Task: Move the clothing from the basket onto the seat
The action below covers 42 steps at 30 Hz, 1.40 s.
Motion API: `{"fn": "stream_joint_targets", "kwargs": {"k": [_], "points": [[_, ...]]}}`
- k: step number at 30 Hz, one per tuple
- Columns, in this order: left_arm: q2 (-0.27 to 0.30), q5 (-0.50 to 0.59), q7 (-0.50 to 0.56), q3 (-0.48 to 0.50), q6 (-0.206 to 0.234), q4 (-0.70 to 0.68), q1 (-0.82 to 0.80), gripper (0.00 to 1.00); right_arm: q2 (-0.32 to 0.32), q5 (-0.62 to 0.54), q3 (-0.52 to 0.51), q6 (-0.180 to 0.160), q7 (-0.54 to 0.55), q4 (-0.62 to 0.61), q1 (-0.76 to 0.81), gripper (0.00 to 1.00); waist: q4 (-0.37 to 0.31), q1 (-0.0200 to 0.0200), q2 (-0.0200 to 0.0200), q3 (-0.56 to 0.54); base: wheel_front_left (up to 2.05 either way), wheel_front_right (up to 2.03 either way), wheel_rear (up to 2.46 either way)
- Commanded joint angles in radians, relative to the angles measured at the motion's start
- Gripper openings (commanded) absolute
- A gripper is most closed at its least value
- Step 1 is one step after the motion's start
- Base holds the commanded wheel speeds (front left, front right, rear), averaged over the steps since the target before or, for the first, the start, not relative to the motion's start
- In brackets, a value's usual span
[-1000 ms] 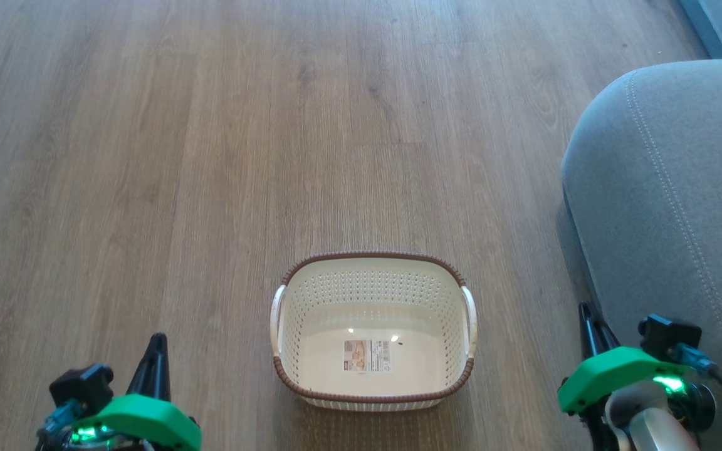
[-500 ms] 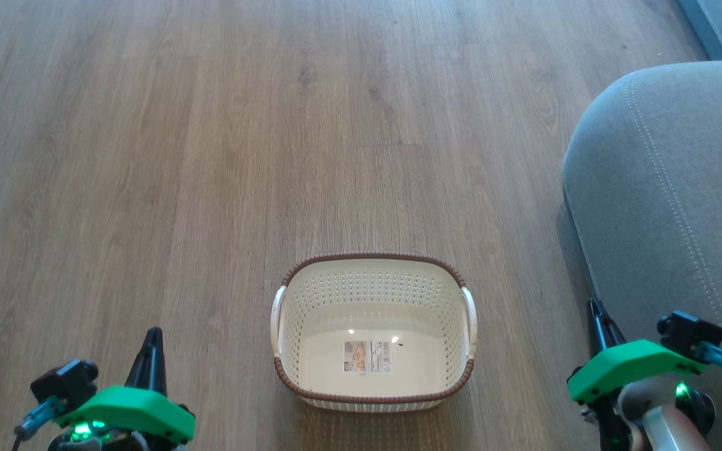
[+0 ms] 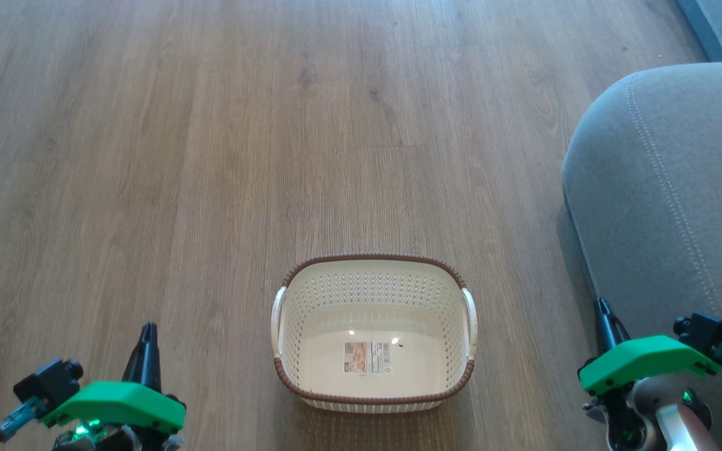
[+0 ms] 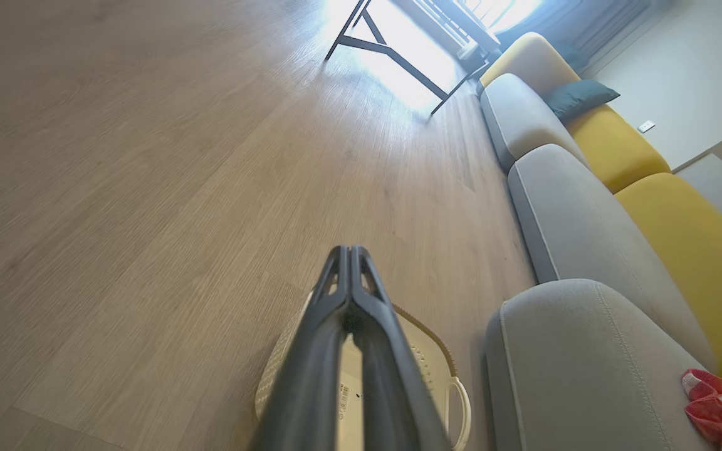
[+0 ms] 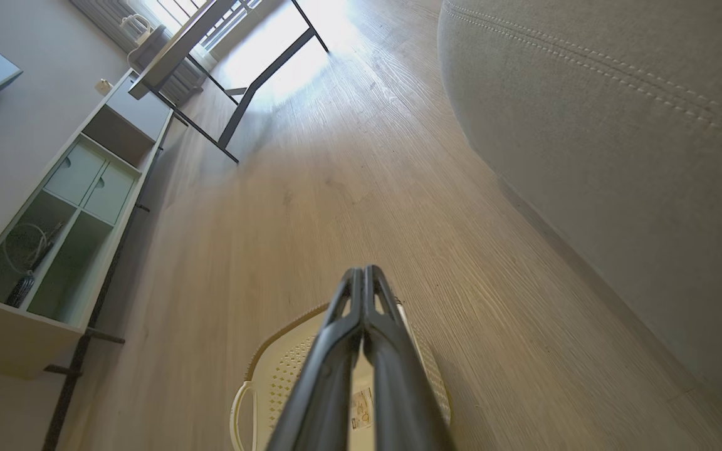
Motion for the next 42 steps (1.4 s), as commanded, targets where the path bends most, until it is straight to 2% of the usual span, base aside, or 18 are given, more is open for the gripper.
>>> {"fn": "stream_joint_targets", "kwargs": {"k": [1, 42], "points": [[0.003, -0.021, 0.002, 0.02, -0.003, -0.037, -0.054, 0.0, -0.001, 0.022, -0.001, 0.003, 0.003, -0.039, -0.031, 0.0, 0.0, 0.0, 0.0, 0.0, 0.0, 0.0, 0.0], [0.004, -0.5, 0.123, 0.052, -0.005, -0.077, -0.089, 0.0, 0.002, 0.474, -0.07, 0.005, 0.121, -0.103, -0.02, 0.0, 0.003, 0.0, 0.0, -0.008, 0.0, 0.0, 0.0]]}}
